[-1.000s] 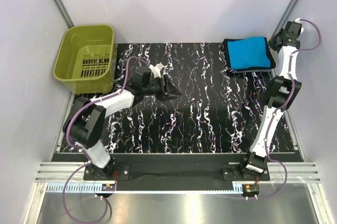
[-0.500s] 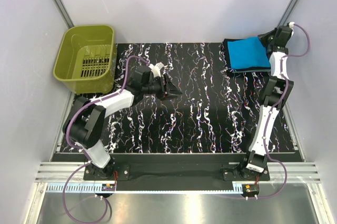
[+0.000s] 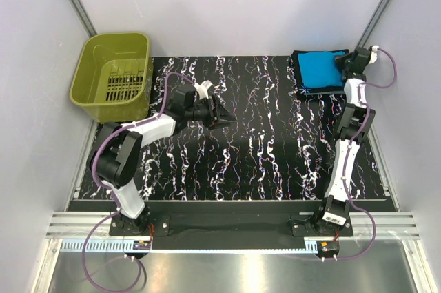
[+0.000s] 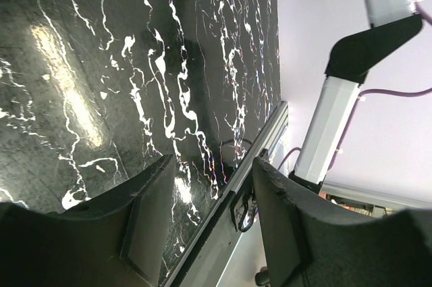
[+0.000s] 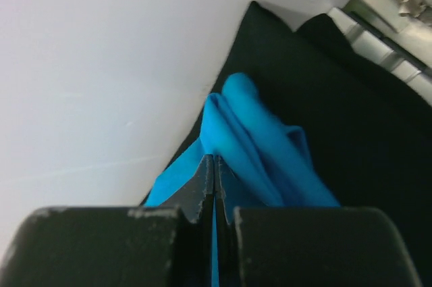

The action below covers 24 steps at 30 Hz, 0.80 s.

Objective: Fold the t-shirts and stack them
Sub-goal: Neatly place the folded tshirt to the corner, then reset both grippers

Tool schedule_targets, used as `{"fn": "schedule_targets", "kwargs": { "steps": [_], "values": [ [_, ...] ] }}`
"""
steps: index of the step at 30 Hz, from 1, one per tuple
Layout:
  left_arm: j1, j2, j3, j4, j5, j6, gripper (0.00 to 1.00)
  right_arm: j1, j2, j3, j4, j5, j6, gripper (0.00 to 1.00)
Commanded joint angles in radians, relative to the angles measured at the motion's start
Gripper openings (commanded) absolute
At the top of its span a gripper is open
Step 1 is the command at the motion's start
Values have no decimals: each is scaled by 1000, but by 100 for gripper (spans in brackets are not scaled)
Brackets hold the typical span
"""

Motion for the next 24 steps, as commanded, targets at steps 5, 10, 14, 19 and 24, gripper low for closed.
{"fn": "schedule_targets", "kwargs": {
  "steps": [5,10,14,19,24],
  "values": [
    [19,-20,43,2,37,11,54,-22,34,9,-12,153,26,0],
    [19,-60,29,-13,24,10,54,-17,-30,47,-54,94,-30,0],
    [18,-126,0,-21,-14,4,55,-14,-159,33,-107,53,-70,0],
    [9,-207,-72,-13,-69,-24,56,15,-445,-115,-182,-24,-122,0],
    [-4,-333,-201,-4,-137,-76,58,79,-751,-526,-207,-112,-88,0]
  ]
}}
